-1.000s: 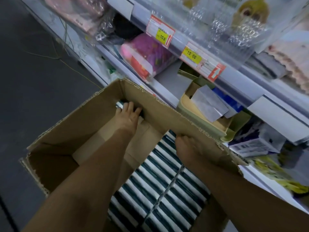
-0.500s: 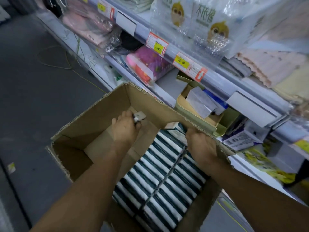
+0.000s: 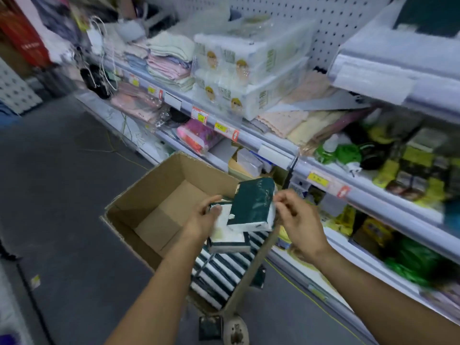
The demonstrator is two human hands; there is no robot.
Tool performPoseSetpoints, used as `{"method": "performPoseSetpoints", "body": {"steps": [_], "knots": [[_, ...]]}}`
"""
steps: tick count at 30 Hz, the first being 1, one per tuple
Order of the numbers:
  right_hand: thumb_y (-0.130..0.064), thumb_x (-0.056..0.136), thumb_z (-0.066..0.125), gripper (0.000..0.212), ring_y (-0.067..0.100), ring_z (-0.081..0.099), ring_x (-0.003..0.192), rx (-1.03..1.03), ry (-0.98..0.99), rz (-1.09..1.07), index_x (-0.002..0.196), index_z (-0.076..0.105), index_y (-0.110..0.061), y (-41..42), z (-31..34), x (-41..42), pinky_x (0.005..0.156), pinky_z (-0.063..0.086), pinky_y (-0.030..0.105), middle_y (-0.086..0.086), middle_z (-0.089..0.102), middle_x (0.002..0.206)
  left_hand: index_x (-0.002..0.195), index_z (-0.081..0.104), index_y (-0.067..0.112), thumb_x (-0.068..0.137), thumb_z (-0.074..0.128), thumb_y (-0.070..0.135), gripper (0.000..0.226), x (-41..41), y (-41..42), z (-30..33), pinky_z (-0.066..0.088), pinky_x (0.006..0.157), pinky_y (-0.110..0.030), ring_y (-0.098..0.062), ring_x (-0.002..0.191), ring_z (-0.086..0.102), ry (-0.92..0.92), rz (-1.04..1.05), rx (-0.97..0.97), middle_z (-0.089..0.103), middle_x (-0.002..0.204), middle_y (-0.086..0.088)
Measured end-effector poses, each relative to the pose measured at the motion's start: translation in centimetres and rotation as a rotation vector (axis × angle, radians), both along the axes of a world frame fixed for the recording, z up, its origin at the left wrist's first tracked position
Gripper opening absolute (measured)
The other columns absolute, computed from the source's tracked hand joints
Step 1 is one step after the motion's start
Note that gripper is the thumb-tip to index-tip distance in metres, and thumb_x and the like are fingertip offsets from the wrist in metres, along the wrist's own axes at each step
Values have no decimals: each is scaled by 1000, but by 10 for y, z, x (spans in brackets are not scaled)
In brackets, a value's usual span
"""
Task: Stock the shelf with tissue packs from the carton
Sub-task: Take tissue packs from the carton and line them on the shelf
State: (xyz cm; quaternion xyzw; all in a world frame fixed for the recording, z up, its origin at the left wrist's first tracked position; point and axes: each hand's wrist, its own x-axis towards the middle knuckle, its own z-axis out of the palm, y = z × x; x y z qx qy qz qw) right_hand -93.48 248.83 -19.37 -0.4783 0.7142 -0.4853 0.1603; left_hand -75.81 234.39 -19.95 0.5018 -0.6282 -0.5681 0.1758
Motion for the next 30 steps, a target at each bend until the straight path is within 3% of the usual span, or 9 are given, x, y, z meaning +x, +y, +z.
{"method": "performPoseSetpoints", "body": {"steps": [2, 5, 8, 12, 17, 19, 21, 26, 30], "knots": [[-8, 99, 51, 15, 13, 63, 76, -42, -10, -17, 92, 57, -20, 30, 21, 0, 69, 51, 35, -8, 63, 84, 106, 72, 40, 100, 57, 28, 20, -5, 28, 16, 49, 96, -29, -13, 109, 61, 52, -28, 88, 64, 130, 2], [-5, 99, 48, 18, 17, 63, 80, -82, -83, -11, 90, 56, -18, 74, 51, -2, 70, 56, 42, -9, 61, 86, 111, 69, 28, 98, 51, 53, 34, -21, 73, 52, 53, 96, -50, -28, 102, 71, 201, -14, 312, 74, 112, -8], [-6, 101, 45, 18, 18, 65, 85, -80, -108, -14, 93, 54, -19, 115, 76, -11, 67, 56, 49, -5, 64, 90, 119, 65, 14, 83, 62, 60, 58, -40, 116, 81, 54, 95, -51, -32, 103, 70, 337, -81, 405, 73, 114, -13], [-7, 102, 43, 22, 15, 70, 82, -152, -310, -152, 111, 53, -24, 166, 121, -19, 56, 53, 24, 6, 73, 96, 100, 60, 14, 74, 78, 40, 41, -67, 173, 111, 57, 83, -43, -28, 89, 72, 410, -22, 288, 74, 106, -14], [-30, 102, 48, 23, 19, 72, 88, -200, -585, -297, 105, 68, -20, 227, 159, -28, 65, 58, 33, 6, 73, 101, 113, 55, 11, 83, 77, 31, 43, -107, 242, 149, 59, 62, -30, -22, 84, 73, 481, -10, 175, 73, 105, -12], [-28, 98, 55, 21, 5, 70, 81, -212, -570, -294, 111, 66, -15, 250, 173, -31, 61, 54, 22, -1, 72, 98, 117, 53, 11, 85, 77, 31, 44, -122, 266, 163, 55, 54, -24, -16, 79, 71, 470, -42, 126, 71, 106, -9], [-28, 94, 63, 25, 0, 68, 80, -207, -491, -322, 117, 61, -20, 271, 186, -36, 57, 51, 18, -4, 69, 103, 118, 52, 14, 85, 77, 33, 46, -136, 287, 176, 54, 56, -24, -16, 82, 70, 466, -99, 95, 69, 110, -9], [-23, 88, 72, 40, 18, 68, 80, -215, -439, -438, 125, 57, -21, 317, 217, -53, 55, 55, 31, 3, 66, 107, 119, 50, 13, 88, 71, 39, 46, -162, 328, 211, 53, 57, -22, -13, 81, 67, 470, -238, 61, 67, 104, -3], [-13, 86, 73, 38, 5, 68, 73, -340, -463, -488, 120, 61, -21, 348, 236, -66, 53, 50, 22, 0, 69, 105, 120, 51, 19, 82, 64, 63, 59, -178, 353, 223, 55, 89, -47, -25, 104, 67, 504, -327, 95, 66, 119, -8]]}}
